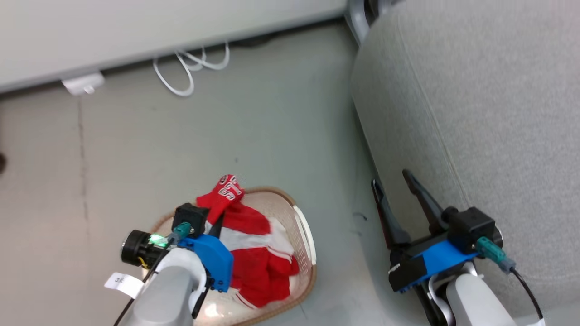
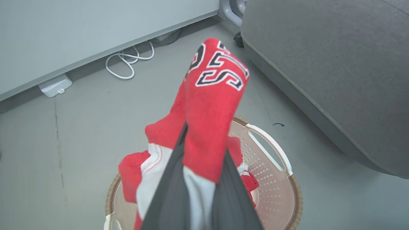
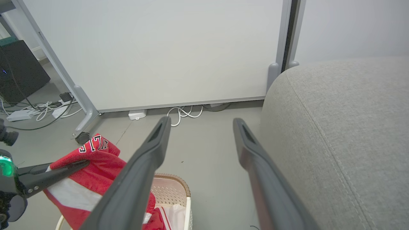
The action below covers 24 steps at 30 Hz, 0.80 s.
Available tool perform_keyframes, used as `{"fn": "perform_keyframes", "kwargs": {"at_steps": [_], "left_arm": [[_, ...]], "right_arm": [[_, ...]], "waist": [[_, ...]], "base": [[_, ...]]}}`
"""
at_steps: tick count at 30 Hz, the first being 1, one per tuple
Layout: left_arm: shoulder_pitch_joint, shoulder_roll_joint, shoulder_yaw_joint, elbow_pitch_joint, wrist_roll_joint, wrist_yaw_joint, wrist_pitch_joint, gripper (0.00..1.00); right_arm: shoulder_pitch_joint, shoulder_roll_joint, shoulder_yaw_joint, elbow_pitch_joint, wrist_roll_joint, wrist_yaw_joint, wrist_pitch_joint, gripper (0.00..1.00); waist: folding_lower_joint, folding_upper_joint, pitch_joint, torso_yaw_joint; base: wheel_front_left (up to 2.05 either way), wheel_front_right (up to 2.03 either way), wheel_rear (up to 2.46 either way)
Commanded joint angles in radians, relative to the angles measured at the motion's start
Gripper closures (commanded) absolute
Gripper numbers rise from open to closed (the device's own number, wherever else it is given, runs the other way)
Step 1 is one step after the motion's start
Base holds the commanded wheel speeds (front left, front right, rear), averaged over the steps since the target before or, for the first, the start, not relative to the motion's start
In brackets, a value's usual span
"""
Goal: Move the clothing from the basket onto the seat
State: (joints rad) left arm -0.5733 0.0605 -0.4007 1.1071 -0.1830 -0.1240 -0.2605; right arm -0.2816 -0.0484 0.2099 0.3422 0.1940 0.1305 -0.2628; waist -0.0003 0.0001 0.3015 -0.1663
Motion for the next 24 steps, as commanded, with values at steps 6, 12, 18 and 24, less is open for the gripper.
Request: {"fn": "perform_keyframes", "kwargs": {"at_steps": [6, 12, 18, 24], "left_arm": [[0.044, -0.008, -0.071, -0.118, -0.033, -0.008, -0.006, 1.00], [0.035, -0.009, -0.172, -0.244, -0.130, -0.007, 0.013, 1.00], [-0.015, -0.010, -0.225, -0.334, -0.214, -0.007, 0.045, 1.00], [-0.074, -0.010, -0.253, -0.381, -0.259, -0.007, 0.073, 1.00]], "right_arm": [[0.062, -0.004, 0.003, 0.017, -0.007, 0.000, 0.010, 0.00], [0.103, -0.003, 0.007, 0.006, -0.006, 0.000, 0.032, 0.00], [0.122, -0.004, 0.026, -0.004, 0.002, 0.000, 0.049, 0.00], [0.127, -0.003, 0.053, -0.017, 0.008, 0.000, 0.063, 0.00]], "waist": [[0.0003, -0.0001, -0.177, 0.082], [0.0003, -0.0001, -0.226, 0.109], [0.0003, -0.0001, -0.252, 0.122], [0.0003, -0.0001, -0.262, 0.130]], "base": [[0.00, 0.00, 0.00], [0.00, 0.00, 0.00], [0.00, 0.00, 0.00], [0.00, 0.00, 0.00]]}}
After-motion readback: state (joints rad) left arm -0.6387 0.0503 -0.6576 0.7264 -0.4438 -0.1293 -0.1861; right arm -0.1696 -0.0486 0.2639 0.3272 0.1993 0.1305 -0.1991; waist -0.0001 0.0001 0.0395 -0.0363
